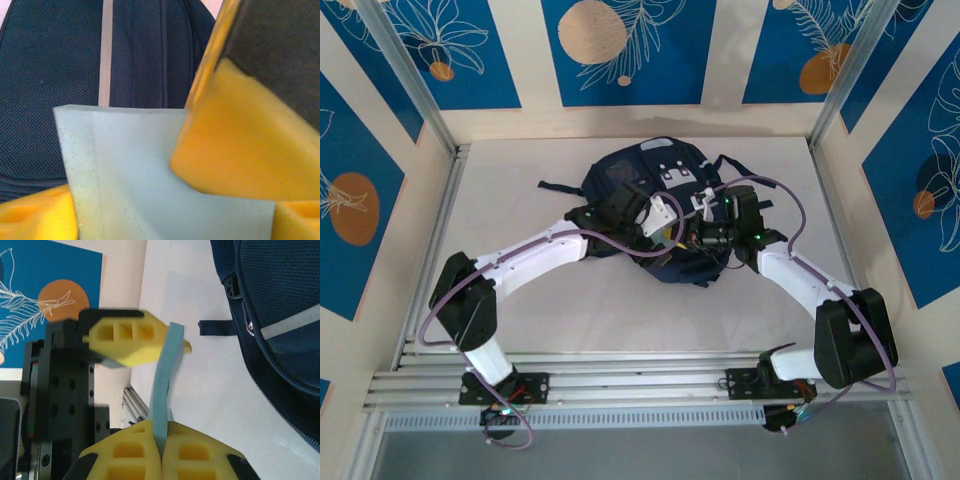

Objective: Pack books, pencil case, and school supplies into a backpack

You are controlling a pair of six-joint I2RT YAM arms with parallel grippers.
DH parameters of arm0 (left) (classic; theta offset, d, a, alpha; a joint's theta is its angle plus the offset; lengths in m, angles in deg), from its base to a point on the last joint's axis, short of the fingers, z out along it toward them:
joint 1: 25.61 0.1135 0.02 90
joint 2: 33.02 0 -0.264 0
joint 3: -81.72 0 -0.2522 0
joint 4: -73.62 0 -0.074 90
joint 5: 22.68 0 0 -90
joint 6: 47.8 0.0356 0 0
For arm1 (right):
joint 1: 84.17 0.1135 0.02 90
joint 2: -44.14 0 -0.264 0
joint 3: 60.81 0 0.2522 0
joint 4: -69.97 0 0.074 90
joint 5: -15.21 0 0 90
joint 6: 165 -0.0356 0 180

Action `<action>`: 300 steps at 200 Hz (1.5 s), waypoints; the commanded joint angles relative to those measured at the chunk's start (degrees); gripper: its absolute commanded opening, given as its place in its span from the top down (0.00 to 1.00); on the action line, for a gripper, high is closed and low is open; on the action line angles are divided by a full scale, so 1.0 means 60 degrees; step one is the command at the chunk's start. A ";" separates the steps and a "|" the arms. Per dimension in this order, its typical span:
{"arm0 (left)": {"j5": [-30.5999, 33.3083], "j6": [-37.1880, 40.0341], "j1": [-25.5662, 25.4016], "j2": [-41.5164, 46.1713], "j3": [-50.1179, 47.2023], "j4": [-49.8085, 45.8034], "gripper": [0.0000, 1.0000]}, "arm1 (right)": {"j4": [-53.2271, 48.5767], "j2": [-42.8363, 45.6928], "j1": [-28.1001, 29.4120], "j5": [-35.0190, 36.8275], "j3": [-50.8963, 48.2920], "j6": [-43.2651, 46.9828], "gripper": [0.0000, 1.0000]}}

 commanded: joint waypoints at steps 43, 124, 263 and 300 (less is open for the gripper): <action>0.0915 -0.0574 -0.0109 -0.0285 0.0553 0.0352 0.00 | -0.1870 0.0659 -0.1822 0.0374 -0.0168 0.0809 1.00; 0.2855 -0.0416 -0.0501 -0.2909 0.2526 0.0990 0.12 | -0.3872 0.2557 -0.5781 0.0807 -0.1159 0.1363 1.00; 0.2012 -0.0758 -0.0788 -0.4833 0.4426 -0.0706 0.19 | -0.3539 0.3519 -0.6747 0.0117 -0.1875 0.0773 1.00; 0.1730 -0.0931 -0.0780 -0.4530 0.3582 -0.0532 0.15 | -0.3463 0.3508 -0.6673 0.0197 -0.1920 0.0737 1.00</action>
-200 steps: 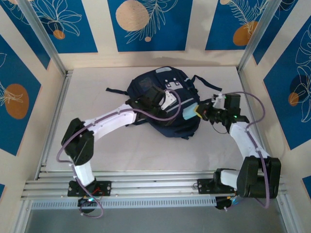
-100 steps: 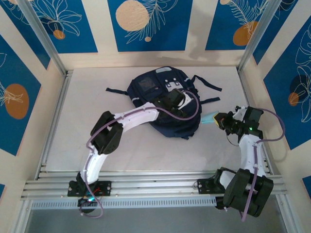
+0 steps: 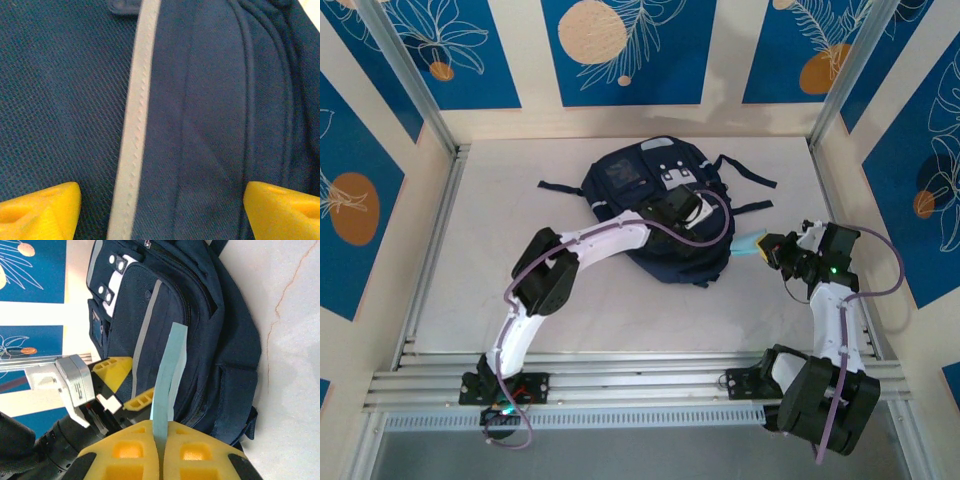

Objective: Pack books, pencil case, and school supplies into a backpack

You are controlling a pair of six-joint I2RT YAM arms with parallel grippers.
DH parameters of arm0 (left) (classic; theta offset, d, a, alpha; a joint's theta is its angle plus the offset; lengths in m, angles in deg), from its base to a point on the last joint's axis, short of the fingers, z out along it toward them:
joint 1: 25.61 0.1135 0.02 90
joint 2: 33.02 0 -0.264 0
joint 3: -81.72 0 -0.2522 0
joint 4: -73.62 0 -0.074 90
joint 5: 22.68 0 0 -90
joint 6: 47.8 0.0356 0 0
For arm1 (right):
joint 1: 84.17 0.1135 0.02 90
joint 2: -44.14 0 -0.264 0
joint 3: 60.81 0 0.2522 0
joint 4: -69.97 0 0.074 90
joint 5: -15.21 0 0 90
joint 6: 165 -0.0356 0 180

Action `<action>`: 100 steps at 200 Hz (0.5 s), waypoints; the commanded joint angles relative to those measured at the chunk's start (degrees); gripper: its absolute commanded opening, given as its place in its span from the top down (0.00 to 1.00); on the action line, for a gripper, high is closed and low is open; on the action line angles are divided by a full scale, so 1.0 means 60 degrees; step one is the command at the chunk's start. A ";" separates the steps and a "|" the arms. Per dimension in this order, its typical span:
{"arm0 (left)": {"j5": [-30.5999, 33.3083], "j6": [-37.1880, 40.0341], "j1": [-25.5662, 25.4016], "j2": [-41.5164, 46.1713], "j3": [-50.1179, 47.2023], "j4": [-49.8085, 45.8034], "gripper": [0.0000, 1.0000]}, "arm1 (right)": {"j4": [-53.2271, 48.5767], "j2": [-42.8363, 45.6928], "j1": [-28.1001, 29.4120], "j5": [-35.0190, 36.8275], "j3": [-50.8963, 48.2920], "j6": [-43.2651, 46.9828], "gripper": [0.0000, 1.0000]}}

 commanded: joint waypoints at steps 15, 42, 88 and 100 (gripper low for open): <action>-0.0651 -0.0173 -0.0062 0.0042 -0.0184 -0.0924 0.15 | 0.0120 0.0112 0.0149 -0.0207 -0.0147 -0.0150 1.00; -0.1328 -0.0174 -0.0063 -0.0110 0.0115 -0.1192 0.13 | 0.0040 0.0174 0.0250 -0.0182 -0.0147 -0.0161 1.00; 0.1099 0.0027 0.0040 -0.0456 0.0086 -0.0915 0.34 | 0.0339 0.0294 0.0542 -0.0069 -0.0402 -0.0498 1.00; 0.1839 0.0056 0.0108 -0.0620 0.0210 -0.0842 0.58 | 0.0505 0.0285 0.0772 0.0009 -0.0467 -0.0655 1.00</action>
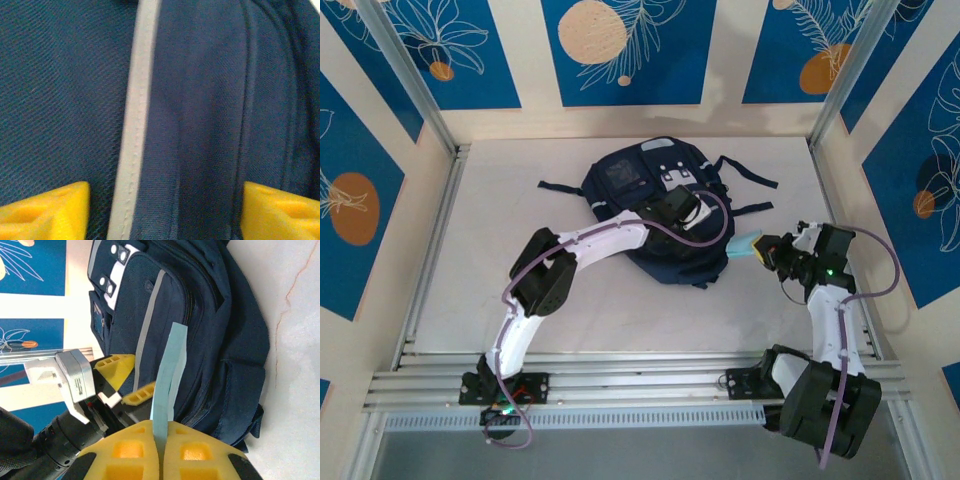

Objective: Pack books, pencil case, and school supplies into a backpack

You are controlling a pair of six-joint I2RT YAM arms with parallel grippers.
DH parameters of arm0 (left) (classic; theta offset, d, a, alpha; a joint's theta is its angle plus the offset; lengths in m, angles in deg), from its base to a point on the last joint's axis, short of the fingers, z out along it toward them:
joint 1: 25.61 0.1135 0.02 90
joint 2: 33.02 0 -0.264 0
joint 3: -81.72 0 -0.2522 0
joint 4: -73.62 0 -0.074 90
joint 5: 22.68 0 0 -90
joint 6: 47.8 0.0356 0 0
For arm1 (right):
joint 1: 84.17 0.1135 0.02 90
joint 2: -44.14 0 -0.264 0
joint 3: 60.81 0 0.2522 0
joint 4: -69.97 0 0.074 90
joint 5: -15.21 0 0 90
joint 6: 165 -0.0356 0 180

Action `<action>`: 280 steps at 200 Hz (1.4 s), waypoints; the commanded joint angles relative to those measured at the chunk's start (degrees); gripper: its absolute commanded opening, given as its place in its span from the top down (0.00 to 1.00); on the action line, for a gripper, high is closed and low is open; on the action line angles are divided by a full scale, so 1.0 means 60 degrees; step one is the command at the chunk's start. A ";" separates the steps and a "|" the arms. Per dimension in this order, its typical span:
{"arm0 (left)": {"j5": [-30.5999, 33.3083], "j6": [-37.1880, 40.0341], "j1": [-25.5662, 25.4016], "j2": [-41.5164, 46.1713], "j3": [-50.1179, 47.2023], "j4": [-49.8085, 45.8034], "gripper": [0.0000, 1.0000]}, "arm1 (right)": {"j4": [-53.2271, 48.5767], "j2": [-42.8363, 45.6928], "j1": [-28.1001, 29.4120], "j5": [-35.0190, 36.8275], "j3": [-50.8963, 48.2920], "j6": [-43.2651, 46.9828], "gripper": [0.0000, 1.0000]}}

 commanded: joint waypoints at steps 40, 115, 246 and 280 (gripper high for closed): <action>0.0494 -0.0389 0.0164 -0.0077 0.0400 -0.0754 1.00 | 0.0817 -0.0001 0.1241 0.0604 -0.0307 -0.0834 1.00; -0.2158 -0.1674 0.0525 0.0906 0.0957 -0.1296 1.00 | 0.2562 -0.1588 0.2902 0.1265 0.0033 -0.1786 1.00; -0.4014 -0.3162 0.0573 0.1558 0.1066 -0.0669 1.00 | 0.4781 -0.2379 0.3993 0.3462 -0.0640 -0.2969 1.00; -0.4233 -0.3660 0.0721 0.1855 0.1166 -0.0212 1.00 | 0.5027 -0.2299 0.4442 0.3837 -0.0659 -0.3211 1.00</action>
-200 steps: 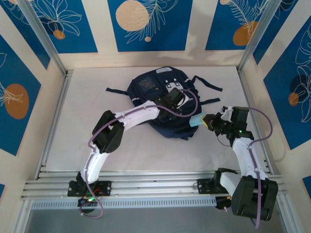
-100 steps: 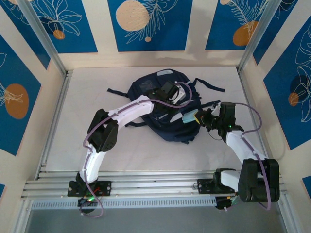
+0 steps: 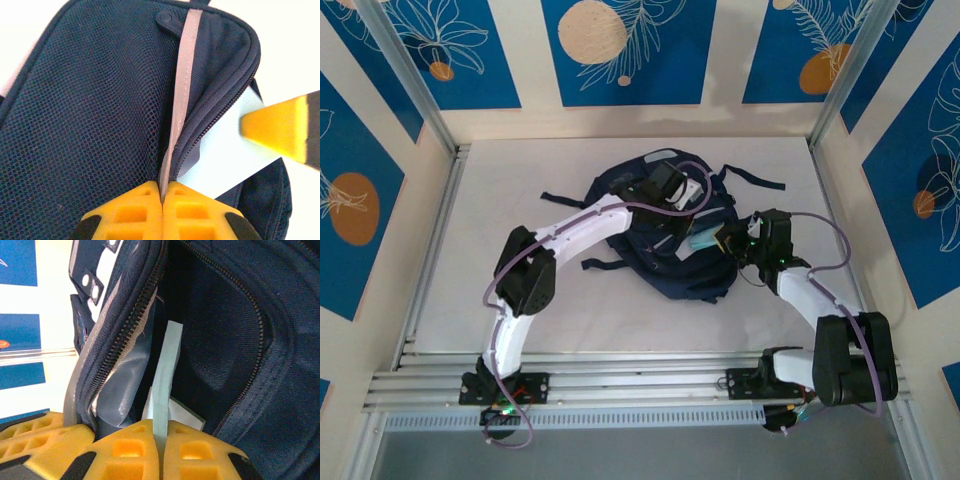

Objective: Pack books, pencil case, and school supplies into a backpack

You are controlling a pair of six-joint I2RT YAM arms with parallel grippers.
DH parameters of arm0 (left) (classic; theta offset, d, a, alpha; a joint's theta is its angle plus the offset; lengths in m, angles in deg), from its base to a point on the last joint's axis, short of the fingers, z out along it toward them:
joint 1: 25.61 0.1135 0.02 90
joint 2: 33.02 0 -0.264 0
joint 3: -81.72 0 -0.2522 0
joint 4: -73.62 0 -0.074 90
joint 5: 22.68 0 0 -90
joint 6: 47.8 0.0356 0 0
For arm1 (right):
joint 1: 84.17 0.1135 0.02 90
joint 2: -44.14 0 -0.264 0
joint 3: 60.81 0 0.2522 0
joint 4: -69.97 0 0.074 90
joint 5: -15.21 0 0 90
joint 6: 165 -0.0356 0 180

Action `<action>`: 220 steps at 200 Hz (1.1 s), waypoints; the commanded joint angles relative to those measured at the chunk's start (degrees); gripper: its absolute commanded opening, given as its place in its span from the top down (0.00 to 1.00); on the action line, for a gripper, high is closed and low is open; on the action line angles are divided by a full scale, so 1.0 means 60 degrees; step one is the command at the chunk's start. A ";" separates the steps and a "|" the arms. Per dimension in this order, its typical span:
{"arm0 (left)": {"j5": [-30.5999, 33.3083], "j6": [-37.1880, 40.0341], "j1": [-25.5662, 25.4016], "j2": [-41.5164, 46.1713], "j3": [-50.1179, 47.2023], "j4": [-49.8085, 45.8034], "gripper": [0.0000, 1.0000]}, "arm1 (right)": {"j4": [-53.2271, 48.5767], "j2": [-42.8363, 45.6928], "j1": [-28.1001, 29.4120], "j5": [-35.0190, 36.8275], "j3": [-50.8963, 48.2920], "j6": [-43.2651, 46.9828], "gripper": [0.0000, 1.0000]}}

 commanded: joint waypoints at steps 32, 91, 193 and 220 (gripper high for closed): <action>-0.1094 -0.0742 0.0051 0.1089 0.0517 0.0883 1.00 | 0.1788 -0.0155 0.0660 0.0464 -0.0311 -0.0921 1.00; -0.1224 -0.1363 0.0152 0.1299 0.0090 0.1728 1.00 | 0.1771 -0.1000 0.1747 0.1888 -0.0244 -0.2032 1.00; -0.0538 -0.1766 0.0420 0.1288 -0.1467 0.2771 1.00 | -0.3162 0.0731 0.1584 0.2087 0.0646 0.0202 0.39; -0.0722 -0.1904 0.0468 0.1212 -0.1683 0.2988 1.00 | -0.5312 0.1915 0.1449 0.2386 0.1107 0.1201 0.35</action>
